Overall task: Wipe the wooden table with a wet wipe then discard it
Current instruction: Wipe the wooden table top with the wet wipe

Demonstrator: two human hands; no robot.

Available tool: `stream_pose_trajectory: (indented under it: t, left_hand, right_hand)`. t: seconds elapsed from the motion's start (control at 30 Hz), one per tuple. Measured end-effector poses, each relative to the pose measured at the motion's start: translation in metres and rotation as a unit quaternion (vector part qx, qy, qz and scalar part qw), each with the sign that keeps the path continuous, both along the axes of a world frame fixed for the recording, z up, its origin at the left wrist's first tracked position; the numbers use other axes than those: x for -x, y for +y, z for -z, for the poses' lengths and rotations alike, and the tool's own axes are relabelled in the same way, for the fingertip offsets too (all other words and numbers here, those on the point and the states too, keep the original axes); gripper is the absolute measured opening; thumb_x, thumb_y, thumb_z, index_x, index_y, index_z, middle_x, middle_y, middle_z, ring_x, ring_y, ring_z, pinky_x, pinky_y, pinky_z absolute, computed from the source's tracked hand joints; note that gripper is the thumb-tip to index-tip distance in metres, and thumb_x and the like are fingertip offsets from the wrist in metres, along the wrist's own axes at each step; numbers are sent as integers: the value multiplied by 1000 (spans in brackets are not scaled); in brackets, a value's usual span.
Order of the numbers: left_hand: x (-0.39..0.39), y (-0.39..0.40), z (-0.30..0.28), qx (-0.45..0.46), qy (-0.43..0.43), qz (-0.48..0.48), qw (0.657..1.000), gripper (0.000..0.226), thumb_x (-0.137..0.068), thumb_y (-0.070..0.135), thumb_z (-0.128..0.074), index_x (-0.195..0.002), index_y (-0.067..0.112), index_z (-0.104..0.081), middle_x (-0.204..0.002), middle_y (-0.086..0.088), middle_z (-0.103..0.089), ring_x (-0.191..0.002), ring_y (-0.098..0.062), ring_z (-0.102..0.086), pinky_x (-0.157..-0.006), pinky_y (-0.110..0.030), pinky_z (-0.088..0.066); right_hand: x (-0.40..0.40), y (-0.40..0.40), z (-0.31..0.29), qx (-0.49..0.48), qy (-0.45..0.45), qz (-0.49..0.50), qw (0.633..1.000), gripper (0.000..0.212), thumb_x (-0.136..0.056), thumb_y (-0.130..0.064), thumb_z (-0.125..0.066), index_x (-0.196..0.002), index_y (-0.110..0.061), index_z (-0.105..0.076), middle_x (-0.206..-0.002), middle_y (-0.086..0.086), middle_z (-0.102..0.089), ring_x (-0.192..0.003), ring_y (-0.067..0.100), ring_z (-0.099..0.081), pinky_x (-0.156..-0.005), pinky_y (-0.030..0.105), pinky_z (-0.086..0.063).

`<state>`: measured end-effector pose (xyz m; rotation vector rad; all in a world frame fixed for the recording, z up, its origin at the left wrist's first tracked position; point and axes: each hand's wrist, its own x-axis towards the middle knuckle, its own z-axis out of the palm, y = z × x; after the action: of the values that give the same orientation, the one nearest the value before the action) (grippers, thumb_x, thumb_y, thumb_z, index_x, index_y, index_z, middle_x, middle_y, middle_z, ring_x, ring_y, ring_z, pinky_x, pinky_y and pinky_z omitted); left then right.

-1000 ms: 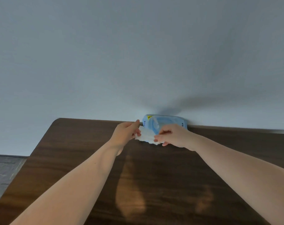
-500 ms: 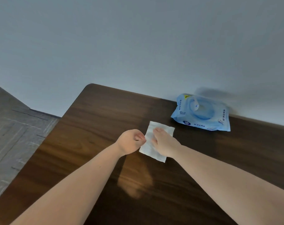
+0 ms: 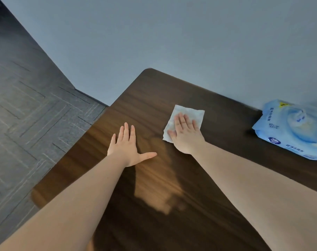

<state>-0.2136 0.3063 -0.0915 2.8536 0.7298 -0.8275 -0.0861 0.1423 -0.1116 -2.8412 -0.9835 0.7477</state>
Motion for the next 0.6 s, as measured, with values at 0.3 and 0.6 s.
stream_pose_trajectory:
  t: [0.3,0.6]
  left_hand:
    - [3,7,14,42,-55,-6,998,127,-57,95,-26,-145,17,22,-156,-4,25,-143,-23,23,-115,-46,10]
    - [3,4,11,40,-55,-7,998,126,-61,94,-28,-145,16,22,-156,-5,26,-143,-23,24,-115,-46,10]
  right_hand:
    - [1,109,5,-33,1,-70,997,66,-98,-51,-9,-149,-15,14,-159,3,21,-145,21,21,-114,43,16]
    - [4,101,7,-50,-10,-78,996,65,-98,-51,-9,-150,-18,11,-160,1,17,-146,19,16,-115,41,13]
